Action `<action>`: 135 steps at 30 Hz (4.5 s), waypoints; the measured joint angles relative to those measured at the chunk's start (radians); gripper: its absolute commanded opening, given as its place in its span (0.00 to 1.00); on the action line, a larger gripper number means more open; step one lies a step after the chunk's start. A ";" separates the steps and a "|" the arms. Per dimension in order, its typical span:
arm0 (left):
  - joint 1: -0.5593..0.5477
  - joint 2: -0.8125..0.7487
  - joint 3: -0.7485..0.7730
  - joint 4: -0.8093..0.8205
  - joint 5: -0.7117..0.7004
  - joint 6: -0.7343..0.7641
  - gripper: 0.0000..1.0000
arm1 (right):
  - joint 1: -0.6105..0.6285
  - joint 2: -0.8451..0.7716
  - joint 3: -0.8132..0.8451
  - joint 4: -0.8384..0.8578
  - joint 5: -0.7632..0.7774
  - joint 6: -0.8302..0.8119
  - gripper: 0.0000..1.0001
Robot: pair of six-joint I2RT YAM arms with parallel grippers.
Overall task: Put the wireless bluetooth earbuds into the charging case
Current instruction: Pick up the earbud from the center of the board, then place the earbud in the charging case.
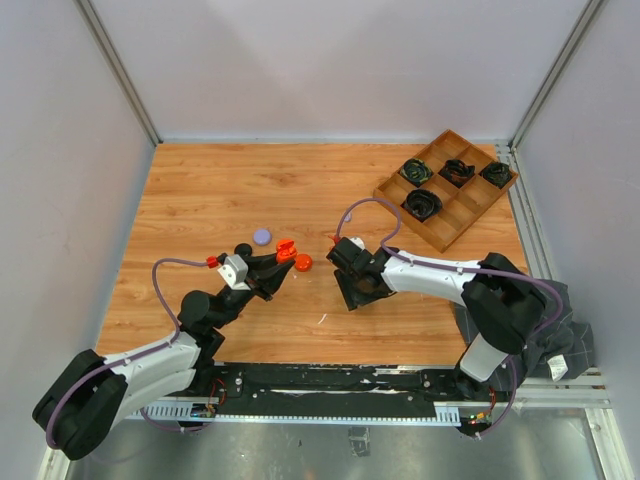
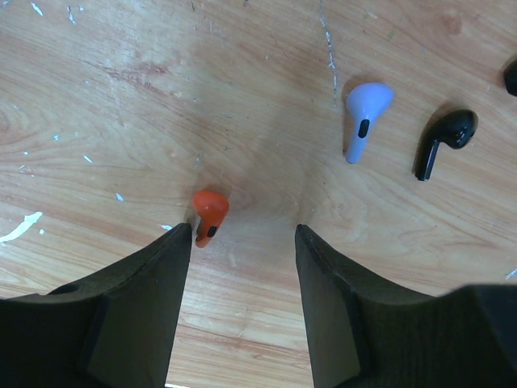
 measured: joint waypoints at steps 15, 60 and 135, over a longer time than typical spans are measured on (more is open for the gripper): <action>0.000 0.002 0.000 0.000 0.000 0.000 0.00 | 0.000 -0.015 0.037 0.000 -0.011 -0.005 0.41; 0.000 0.006 0.000 0.006 0.011 0.000 0.00 | -0.012 0.003 0.095 -0.038 -0.061 0.036 0.14; 0.000 -0.024 0.000 0.097 0.335 -0.175 0.00 | 0.484 -0.389 0.082 0.555 0.255 -0.780 0.16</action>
